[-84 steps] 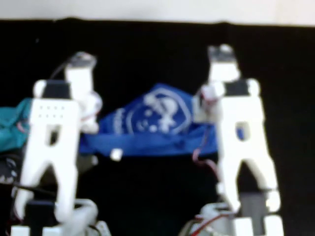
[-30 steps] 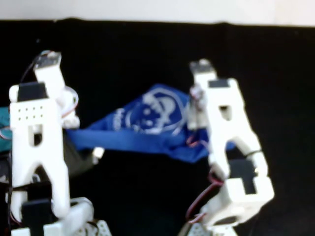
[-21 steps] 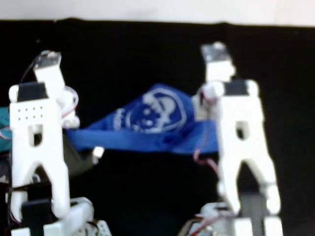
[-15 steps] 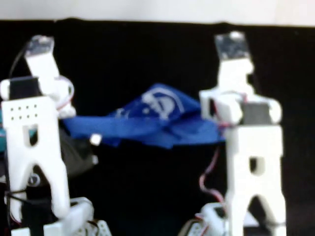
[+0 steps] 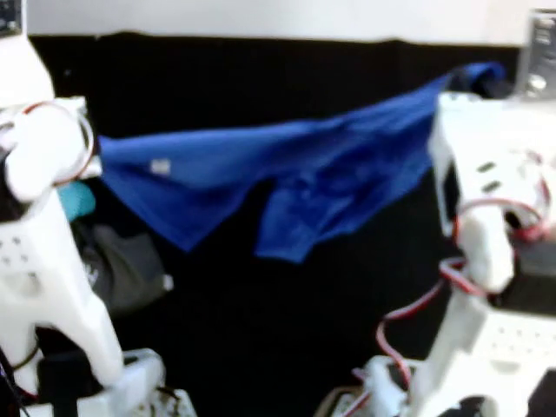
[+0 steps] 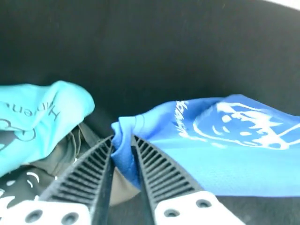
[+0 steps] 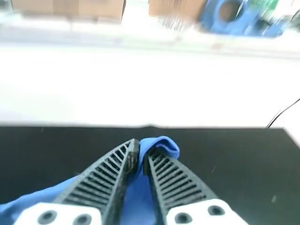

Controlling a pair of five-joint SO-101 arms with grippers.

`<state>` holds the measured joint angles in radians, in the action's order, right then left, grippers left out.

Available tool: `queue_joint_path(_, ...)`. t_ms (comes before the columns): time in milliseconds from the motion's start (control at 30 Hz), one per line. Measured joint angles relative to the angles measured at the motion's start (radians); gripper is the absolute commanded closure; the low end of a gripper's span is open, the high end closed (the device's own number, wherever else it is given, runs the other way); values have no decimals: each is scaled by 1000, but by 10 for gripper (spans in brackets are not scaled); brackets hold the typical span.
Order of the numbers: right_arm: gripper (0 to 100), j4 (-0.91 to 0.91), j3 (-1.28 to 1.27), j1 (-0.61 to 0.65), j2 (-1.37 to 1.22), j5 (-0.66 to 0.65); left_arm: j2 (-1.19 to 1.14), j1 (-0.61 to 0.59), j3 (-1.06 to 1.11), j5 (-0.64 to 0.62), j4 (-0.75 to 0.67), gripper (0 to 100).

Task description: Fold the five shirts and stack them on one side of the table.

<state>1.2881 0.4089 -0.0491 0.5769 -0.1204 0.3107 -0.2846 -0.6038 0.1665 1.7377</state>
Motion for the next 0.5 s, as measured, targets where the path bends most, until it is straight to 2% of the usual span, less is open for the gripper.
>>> queue_joint_path(267,993,0,212,-20,-2,0,71,0,-238,0,9,992)
queue_joint_path(500,993,-3,391,-104,5,0,195,0,-273,0,9,992)
